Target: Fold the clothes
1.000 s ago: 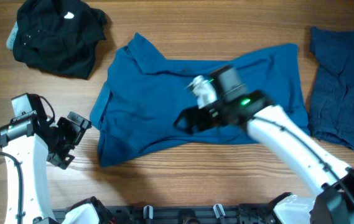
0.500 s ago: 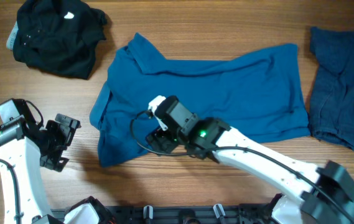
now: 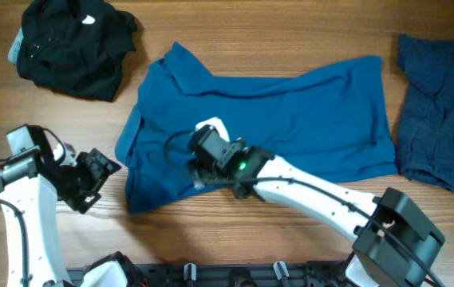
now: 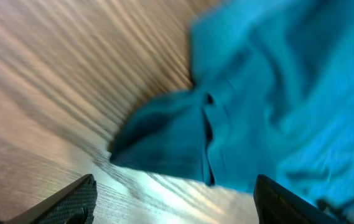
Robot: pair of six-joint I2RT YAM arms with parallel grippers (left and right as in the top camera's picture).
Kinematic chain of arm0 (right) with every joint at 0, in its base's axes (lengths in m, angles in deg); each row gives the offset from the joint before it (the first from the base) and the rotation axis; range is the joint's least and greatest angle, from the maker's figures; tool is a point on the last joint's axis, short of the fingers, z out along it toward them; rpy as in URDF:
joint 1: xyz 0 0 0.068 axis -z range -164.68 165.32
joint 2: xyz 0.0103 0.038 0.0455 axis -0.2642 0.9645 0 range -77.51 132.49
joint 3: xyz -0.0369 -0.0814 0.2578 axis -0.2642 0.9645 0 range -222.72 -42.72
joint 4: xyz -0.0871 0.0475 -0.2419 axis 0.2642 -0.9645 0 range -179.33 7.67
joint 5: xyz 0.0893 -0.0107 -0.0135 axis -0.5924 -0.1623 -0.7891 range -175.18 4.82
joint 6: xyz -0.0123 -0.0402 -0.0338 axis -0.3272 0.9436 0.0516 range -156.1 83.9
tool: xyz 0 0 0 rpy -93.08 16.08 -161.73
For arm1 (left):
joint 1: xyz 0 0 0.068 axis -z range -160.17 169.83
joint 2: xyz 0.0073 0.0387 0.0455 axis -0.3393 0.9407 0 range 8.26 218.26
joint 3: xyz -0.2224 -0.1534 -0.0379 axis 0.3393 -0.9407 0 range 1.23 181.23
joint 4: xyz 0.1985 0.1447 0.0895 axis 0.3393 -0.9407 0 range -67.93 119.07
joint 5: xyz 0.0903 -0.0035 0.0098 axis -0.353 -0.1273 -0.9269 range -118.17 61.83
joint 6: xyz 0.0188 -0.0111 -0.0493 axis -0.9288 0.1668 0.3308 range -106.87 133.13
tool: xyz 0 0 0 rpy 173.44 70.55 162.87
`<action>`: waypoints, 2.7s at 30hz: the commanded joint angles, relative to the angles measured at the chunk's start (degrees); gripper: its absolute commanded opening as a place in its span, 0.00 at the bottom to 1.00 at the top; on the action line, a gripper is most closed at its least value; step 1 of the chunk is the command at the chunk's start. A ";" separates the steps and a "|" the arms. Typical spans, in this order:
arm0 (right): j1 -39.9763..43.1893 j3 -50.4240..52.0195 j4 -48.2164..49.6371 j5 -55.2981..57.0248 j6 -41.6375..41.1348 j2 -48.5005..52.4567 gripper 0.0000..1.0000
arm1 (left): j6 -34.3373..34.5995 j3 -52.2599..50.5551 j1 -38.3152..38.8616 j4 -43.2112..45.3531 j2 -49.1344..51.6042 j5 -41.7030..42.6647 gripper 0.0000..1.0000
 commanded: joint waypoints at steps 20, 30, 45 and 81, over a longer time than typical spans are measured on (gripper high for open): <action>41.83 -5.01 -20.57 -25.40 -0.74 -6.49 0.99 | 18.82 -4.42 27.74 12.35 6.62 9.42 0.97; 41.83 -5.01 -20.59 -25.18 -0.17 -6.49 1.00 | 24.50 -4.44 30.82 13.57 14.67 8.13 0.95; 41.83 -5.01 -21.22 -25.20 0.70 -6.49 1.00 | 28.30 -6.99 31.74 19.08 16.15 6.86 0.85; 41.83 -5.01 -22.77 -25.18 0.94 -6.49 0.99 | 28.72 -7.06 33.33 21.86 19.45 4.63 0.53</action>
